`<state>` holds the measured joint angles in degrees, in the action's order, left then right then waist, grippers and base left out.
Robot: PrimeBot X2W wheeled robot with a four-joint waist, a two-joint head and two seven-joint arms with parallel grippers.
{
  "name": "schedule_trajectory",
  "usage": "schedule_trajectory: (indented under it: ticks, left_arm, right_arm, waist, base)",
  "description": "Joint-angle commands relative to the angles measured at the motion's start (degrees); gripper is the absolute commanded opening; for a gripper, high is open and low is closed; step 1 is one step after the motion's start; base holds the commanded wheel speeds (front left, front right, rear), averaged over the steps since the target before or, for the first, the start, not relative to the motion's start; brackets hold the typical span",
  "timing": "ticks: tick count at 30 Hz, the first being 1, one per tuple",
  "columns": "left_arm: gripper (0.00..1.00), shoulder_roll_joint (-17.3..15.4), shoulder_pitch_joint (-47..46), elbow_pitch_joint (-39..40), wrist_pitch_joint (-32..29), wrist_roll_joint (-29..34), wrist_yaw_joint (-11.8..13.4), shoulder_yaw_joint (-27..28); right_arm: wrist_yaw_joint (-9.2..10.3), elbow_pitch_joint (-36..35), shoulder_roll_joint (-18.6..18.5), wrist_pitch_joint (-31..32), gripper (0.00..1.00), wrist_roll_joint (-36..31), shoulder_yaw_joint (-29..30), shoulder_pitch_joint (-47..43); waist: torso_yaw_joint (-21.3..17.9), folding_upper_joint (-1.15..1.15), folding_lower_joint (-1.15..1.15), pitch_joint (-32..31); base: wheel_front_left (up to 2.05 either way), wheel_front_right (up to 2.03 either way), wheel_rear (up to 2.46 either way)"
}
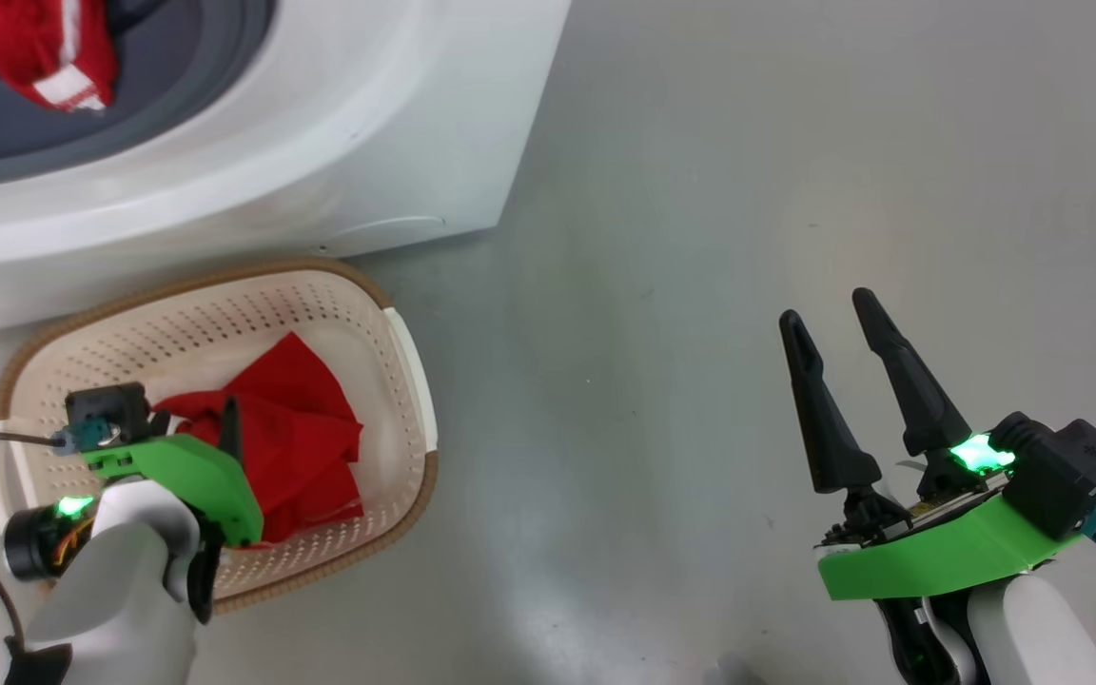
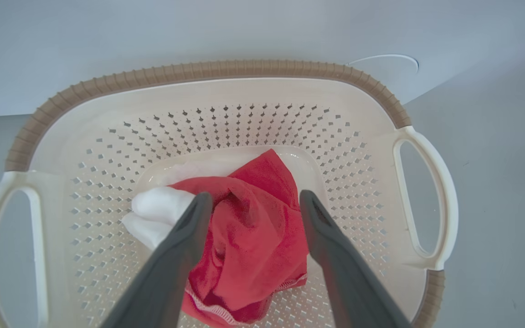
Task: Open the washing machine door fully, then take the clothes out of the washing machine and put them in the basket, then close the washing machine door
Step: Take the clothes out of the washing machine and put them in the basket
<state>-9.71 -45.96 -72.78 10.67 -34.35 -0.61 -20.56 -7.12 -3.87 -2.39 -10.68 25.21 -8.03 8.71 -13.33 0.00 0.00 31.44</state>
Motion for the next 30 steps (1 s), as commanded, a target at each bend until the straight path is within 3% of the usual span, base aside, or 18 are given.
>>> schedule_trajectory:
  ticks: [1, 8, 20, 30]
  left_arm:
    - [1.00, -1.20, 0.46, 1.82, 2.00, 0.14, -0.19, 0.79]
    - [1.00, -0.30, 3.43, 9.19, 4.20, 0.15, 0.99, 1.93]
    - [1.00, -1.38, 15.74, 34.37, 4.31, 4.20, 6.87, 7.00]
    - [1.00, -2.33, 26.15, 52.16, 4.32, 7.56, 10.29, 8.05]
  right_arm:
    - [-0.36, -0.90, -0.49, -0.48, 1.00, 0.20, -0.50, -0.53]
    - [-0.36, 0.73, -0.49, -0.66, 1.00, -1.23, 0.83, -1.11]
    - [-0.36, 1.46, -0.49, -0.54, 1.00, -4.28, 2.37, -2.32]
    - [-0.36, 0.35, -0.49, 0.61, 1.00, -6.34, 4.09, -4.90]
  waist:
    - [1.12, 0.00, 0.00, -1.62]
    - [2.75, 0.00, 0.00, -4.97]
    - [5.00, 0.00, 0.00, -10.38]
    - [6.51, 0.00, 0.00, -15.46]
  base:
    - [0.00, 0.00, 0.00]
    - [0.00, 0.00, 0.00]
    - [0.00, 0.00, 0.00]
    - [0.00, 0.00, 0.00]
